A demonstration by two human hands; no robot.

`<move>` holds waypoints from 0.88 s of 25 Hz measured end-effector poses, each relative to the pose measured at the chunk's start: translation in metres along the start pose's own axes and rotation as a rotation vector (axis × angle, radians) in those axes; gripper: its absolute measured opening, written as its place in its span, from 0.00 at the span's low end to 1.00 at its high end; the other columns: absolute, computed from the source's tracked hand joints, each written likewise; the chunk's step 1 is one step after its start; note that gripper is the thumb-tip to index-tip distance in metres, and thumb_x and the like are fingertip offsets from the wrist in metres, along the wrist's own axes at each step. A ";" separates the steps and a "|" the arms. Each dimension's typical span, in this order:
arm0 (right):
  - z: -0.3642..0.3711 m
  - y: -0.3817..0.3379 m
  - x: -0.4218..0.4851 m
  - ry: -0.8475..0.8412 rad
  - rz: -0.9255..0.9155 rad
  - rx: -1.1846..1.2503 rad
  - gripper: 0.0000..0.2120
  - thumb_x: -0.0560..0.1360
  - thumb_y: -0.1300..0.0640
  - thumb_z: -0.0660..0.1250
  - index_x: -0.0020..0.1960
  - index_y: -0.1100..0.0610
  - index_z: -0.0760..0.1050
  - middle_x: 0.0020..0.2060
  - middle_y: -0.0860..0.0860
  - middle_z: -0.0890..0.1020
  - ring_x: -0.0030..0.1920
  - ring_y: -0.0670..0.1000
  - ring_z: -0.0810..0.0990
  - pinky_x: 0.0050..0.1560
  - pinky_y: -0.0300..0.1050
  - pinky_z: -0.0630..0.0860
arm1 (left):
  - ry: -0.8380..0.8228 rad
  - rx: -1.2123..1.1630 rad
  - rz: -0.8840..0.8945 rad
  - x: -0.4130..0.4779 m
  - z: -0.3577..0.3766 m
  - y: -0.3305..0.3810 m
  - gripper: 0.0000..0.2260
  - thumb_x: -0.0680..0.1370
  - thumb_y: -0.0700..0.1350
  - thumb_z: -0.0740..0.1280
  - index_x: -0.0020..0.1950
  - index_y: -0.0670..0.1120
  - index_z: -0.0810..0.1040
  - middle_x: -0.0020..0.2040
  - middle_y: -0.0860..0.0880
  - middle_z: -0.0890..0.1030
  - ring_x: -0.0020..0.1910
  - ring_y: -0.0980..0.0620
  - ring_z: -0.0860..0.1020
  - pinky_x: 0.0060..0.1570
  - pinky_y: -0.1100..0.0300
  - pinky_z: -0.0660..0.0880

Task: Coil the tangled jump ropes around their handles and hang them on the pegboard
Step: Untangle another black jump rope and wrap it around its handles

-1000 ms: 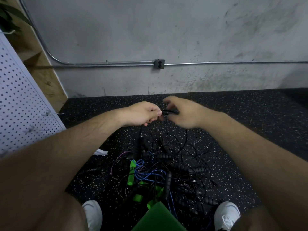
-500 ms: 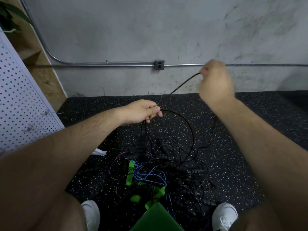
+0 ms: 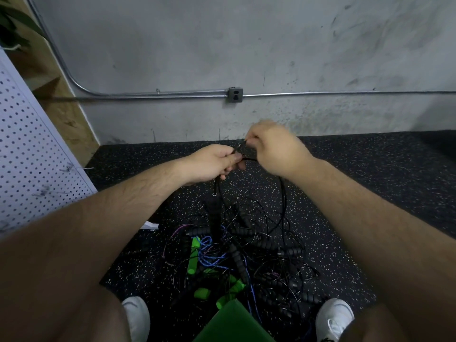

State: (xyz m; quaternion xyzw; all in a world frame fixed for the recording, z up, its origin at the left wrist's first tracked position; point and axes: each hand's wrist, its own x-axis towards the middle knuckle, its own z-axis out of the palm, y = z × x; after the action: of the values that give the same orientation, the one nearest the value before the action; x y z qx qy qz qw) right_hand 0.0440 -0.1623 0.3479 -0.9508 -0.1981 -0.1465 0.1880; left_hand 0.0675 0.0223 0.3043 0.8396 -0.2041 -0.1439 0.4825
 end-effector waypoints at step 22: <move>-0.031 0.008 0.007 0.326 0.158 -0.103 0.17 0.75 0.72 0.61 0.62 0.60 0.76 0.54 0.51 0.74 0.50 0.51 0.77 0.58 0.46 0.76 | 0.040 0.066 0.028 0.000 -0.002 -0.013 0.14 0.86 0.46 0.58 0.48 0.46 0.80 0.28 0.57 0.71 0.32 0.57 0.72 0.49 0.50 0.81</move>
State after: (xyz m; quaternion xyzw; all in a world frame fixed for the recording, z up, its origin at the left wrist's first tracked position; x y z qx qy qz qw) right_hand 0.0475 -0.1796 0.3752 -0.9354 -0.0817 -0.2934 0.1799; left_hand 0.0706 0.0295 0.2941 0.8547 -0.2107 -0.1134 0.4607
